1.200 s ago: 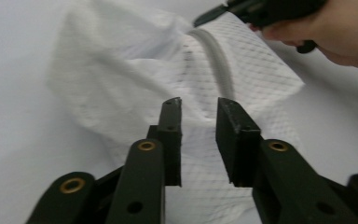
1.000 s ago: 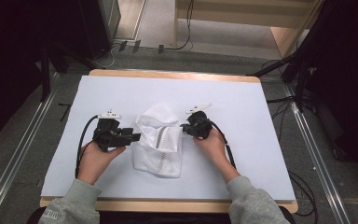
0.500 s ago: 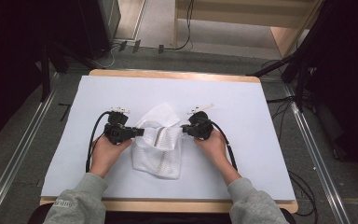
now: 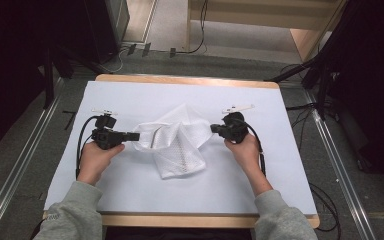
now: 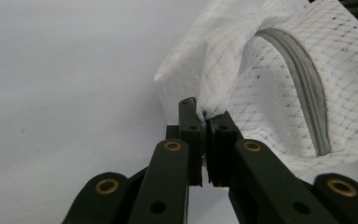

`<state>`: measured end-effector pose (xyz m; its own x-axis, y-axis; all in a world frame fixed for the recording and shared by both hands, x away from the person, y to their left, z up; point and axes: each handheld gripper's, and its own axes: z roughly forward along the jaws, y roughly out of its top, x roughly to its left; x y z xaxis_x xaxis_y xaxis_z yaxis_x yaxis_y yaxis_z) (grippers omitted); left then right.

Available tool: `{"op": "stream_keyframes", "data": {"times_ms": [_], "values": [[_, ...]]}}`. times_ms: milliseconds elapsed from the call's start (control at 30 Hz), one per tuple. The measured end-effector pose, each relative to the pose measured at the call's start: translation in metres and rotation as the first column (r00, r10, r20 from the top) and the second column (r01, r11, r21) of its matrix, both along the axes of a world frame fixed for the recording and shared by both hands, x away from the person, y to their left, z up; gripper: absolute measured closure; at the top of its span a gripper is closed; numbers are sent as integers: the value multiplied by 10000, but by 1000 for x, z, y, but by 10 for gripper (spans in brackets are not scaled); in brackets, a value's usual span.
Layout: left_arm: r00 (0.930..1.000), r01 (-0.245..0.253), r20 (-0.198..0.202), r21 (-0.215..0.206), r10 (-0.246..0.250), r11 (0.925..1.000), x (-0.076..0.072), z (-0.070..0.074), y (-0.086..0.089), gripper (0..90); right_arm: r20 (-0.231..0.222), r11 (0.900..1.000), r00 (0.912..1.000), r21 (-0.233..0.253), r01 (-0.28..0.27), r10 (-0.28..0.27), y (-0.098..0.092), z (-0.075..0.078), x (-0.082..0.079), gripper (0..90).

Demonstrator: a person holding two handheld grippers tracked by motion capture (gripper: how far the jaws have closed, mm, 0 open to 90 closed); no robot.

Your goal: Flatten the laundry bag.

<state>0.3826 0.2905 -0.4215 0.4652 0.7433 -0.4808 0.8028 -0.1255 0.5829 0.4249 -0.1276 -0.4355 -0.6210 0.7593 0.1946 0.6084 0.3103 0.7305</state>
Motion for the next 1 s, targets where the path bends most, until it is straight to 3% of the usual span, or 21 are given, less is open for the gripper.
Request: {"op": "stream_keyframes", "data": {"times_ms": [200,367,433,467,533,600,733,833,933,1000], "values": [[9993,142,-348,-24,-143,9999,7,-10,9,875,52,9984,9984,111,561,-561,-30,7,4,900],[9967,422,-715,582,-380,9974,15,-26,-2,865,-232,9959,9957,70,899,-897,-43,0,12,900],[9957,399,-867,906,-320,9951,17,-31,-1,816,-371,9955,9948,-52,950,-952,-42,-4,14,900],[9950,339,-961,867,-255,9957,18,-33,1,790,-421,9958,9949,-106,914,-918,-41,-7,15,900],[9958,166,-914,748,-98,9971,16,-32,4,722,-618,9963,9944,37,858,-854,-41,-10,17,887],[9976,196,-680,820,-140,9964,13,-26,6,663,-443,9948,9940,186,1005,-996,-43,-10,16,815],[9992,267,-314,708,-245,9971,6,-15,10,587,-22,9944,9959,555,903,-903,-43,2,6,812],[9996,264,-76,964,-258,9950,0,-7,11,534,1,9959,9991,795,421,-422,-36,6,-3,887],[9996,189,179,1047,-209,9943,-5,-1,14,496,-102,9973,9997,715,-195,203,-24,3,-7,900],[9994,111,308,1081,-145,9941,-6,2,16,481,-473,9934,9961,915,-696,742,-13,-5,-5,900]]}}
